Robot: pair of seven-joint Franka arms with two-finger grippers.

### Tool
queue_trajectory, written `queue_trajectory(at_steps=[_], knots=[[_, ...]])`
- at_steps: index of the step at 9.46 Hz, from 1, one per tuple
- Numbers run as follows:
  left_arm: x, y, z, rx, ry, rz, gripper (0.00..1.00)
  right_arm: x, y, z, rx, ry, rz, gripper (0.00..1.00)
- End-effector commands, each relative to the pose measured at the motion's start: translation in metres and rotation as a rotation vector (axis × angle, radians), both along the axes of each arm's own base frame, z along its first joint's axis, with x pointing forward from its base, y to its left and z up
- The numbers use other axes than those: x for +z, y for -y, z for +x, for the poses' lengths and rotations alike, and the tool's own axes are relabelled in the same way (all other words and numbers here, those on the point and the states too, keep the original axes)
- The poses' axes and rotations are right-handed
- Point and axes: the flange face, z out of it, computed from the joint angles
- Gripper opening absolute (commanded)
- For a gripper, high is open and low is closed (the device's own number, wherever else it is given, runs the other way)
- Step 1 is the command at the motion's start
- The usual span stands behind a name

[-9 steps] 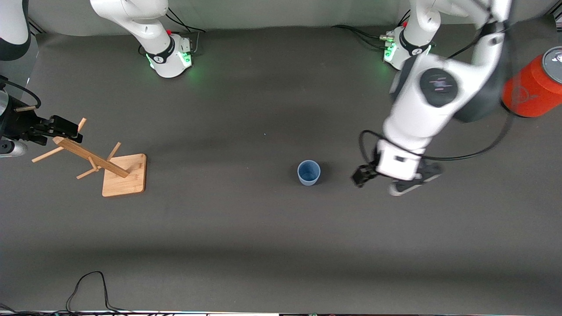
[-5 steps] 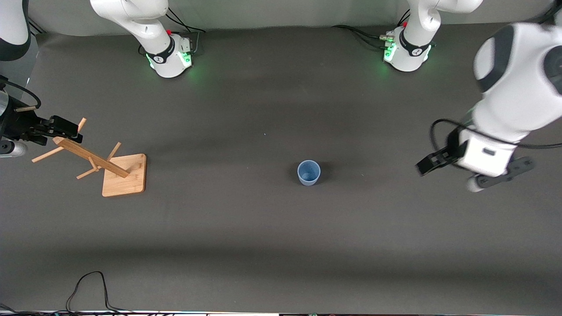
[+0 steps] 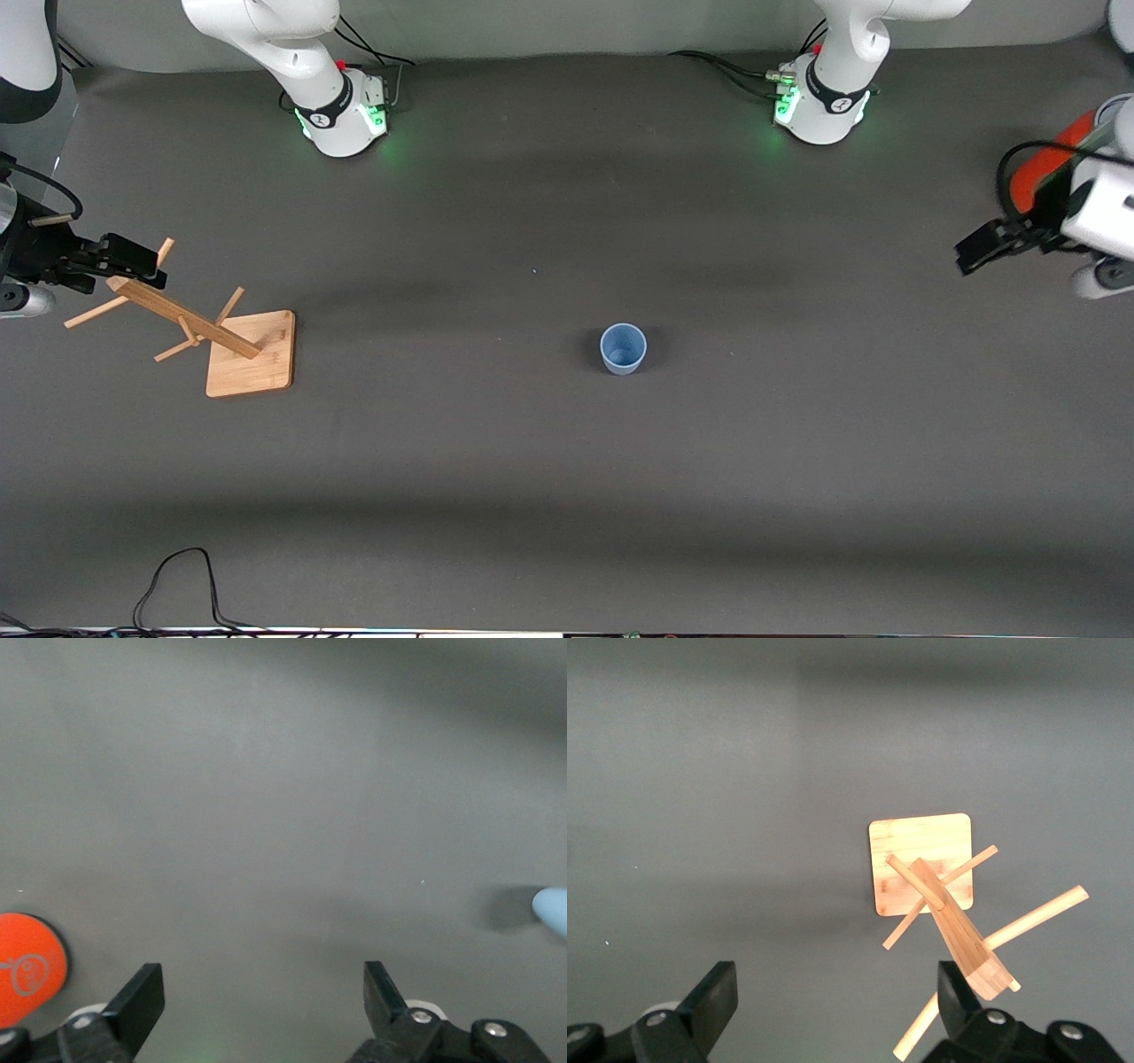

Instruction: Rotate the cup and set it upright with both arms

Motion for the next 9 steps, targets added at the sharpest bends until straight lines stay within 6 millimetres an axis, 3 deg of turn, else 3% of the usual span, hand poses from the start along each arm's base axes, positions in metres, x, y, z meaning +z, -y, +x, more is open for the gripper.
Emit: queue_trajectory(at_steps=[1, 2, 6, 9], knots=[[0.014, -0.013, -0.011, -0.013, 0.000, 0.006, 1.00, 0.005, 0.002, 0.002, 0.006, 0.008, 0.000, 1.00], [0.016, -0.024, -0.012, 0.006, 0.003, -0.001, 1.00, 0.005, 0.002, 0.002, 0.006, 0.008, 0.000, 1.00], [0.038, -0.014, -0.017, -0.002, 0.000, -0.003, 1.00, 0.005, 0.002, 0.002, 0.008, 0.008, 0.000, 1.00], [0.044, -0.024, -0.016, 0.010, 0.001, -0.017, 1.00, 0.005, 0.003, 0.002, 0.005, 0.008, 0.000, 1.00]])
